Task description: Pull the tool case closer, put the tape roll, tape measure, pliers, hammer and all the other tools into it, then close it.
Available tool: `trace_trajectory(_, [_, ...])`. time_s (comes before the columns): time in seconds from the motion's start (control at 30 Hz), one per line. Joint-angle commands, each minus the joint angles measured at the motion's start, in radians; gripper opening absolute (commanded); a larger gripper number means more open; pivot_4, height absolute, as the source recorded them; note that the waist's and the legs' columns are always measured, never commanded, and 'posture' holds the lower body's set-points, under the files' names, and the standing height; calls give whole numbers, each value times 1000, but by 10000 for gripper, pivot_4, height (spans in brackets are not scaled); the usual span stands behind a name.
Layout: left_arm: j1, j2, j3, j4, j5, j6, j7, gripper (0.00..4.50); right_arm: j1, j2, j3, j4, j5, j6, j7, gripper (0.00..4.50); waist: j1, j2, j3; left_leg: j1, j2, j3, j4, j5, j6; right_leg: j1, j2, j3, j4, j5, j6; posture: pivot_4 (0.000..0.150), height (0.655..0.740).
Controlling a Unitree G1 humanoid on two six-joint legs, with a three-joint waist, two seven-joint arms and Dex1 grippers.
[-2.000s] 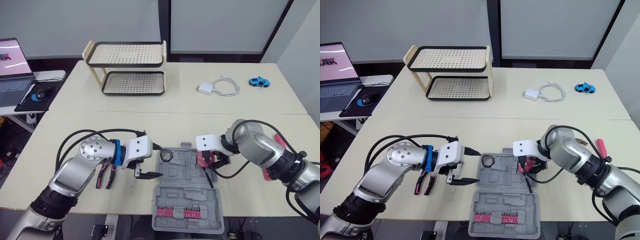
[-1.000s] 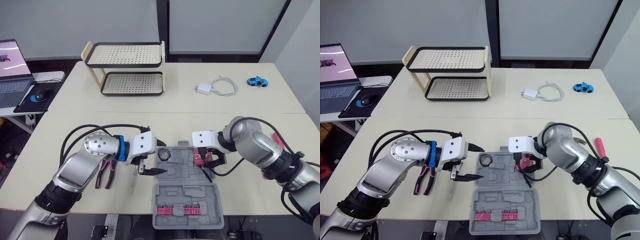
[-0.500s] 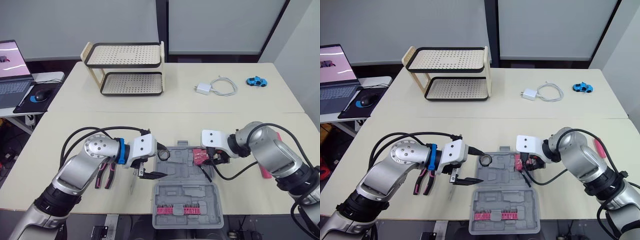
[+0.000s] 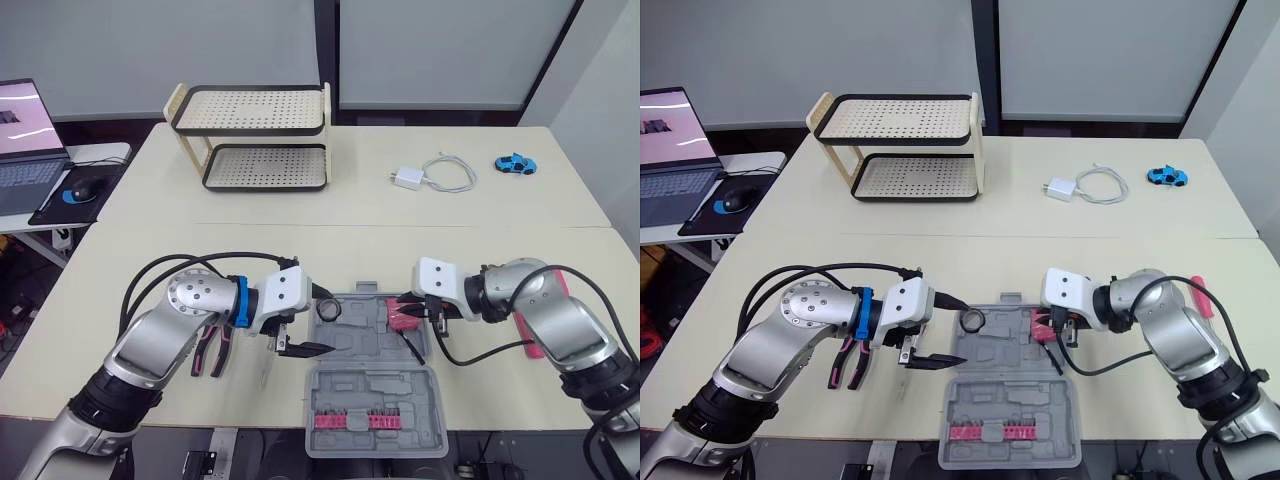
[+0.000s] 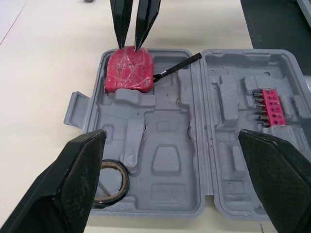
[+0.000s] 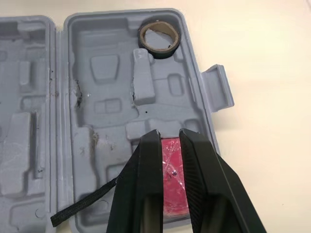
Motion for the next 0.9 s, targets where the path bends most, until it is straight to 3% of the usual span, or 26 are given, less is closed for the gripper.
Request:
trace_trajectory(0.03, [-7,10,35,-17,-16,-11,-2,45000,43,11,-44,37,-8,-109,-62,6817,0,0,0,0,0,0,0,0,0,0,0,0,0,0,0,1500,7318])
trace_trajectory(0.33, [-13,20,40,-23,-24,-4,-8,45000,64,81,-56,136,18,-177,-124,6817,-2,0,0,1,0,0,0,0,0,0,0,0,1,0,0,1500,7318])
trace_trajectory(0.9, [-12,35,38,-17,-22,-18,-12,45000,77,94,14,339,-25,-180,-105,6817,-1,-1,-2,2,0,0,0,0,0,2,0,0,1,0,0,1500,7318])
